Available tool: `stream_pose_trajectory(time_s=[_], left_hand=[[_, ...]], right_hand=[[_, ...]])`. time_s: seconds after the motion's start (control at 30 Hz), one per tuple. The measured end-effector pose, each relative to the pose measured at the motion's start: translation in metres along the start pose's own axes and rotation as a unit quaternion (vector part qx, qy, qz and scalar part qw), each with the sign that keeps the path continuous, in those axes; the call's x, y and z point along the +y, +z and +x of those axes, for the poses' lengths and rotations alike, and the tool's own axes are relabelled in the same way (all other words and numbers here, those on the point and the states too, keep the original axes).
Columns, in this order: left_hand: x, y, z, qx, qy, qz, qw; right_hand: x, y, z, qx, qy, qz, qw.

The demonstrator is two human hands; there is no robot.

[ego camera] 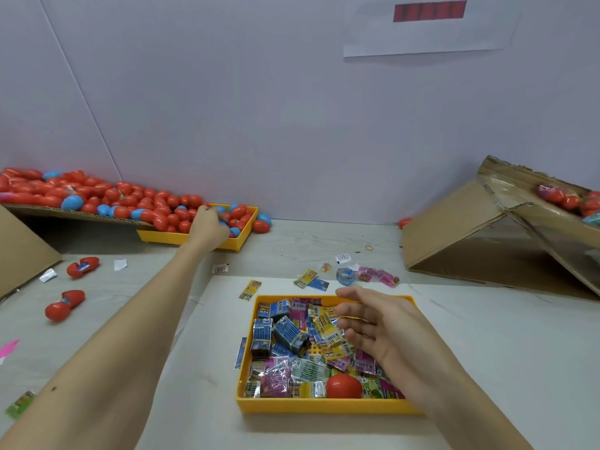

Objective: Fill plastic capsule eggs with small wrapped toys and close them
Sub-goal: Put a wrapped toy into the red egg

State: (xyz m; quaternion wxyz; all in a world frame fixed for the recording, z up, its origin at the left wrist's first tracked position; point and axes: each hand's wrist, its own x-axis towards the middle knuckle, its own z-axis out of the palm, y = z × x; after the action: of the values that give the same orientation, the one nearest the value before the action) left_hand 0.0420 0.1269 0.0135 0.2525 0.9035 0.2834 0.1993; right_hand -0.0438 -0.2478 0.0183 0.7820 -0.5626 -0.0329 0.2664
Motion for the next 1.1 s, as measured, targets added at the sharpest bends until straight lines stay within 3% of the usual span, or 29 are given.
stream_pose_trajectory(time_s=[0.1, 0.23, 0.33, 0.5, 0.73, 0.87, 0.97, 1.1], left_hand=[[-0.003, -0.007, -0.006, 0.078, -0.016, -0.046, 0.996], [-0.005, -0.017, -0.024, 0.127, 0.04, -0.096, 0.986], [-0.011, -0.022, -0.036, 0.118, 0.067, -0.071, 0.988], [-0.022, -0.03, -0.023, 0.072, 0.027, 0.06, 0.995], [0.01, -0.007, 0.013, 0.019, 0.127, 0.051, 0.99], [0.031, 0.009, 0.03, -0.052, 0.112, 0.098, 0.987], [0.033, 0.011, 0.033, -0.018, 0.089, 0.131, 0.987], [0.026, 0.007, 0.025, 0.069, 0.077, 0.062, 0.993]], right_hand=[[-0.002, -0.001, -0.001, 0.004, -0.003, -0.001, 1.0], [-0.005, -0.001, -0.004, 0.01, -0.004, -0.002, 1.0], [-0.006, 0.002, -0.007, 0.007, -0.003, -0.002, 1.0], [-0.005, 0.002, -0.006, 0.015, 0.002, -0.011, 1.0], [-0.003, 0.001, -0.002, 0.004, -0.002, -0.004, 1.0], [-0.002, 0.001, 0.001, -0.004, 0.018, 0.002, 1.0], [-0.002, 0.0, 0.0, -0.012, 0.026, 0.013, 1.0], [-0.003, 0.0, -0.002, -0.008, 0.011, 0.005, 1.0]])
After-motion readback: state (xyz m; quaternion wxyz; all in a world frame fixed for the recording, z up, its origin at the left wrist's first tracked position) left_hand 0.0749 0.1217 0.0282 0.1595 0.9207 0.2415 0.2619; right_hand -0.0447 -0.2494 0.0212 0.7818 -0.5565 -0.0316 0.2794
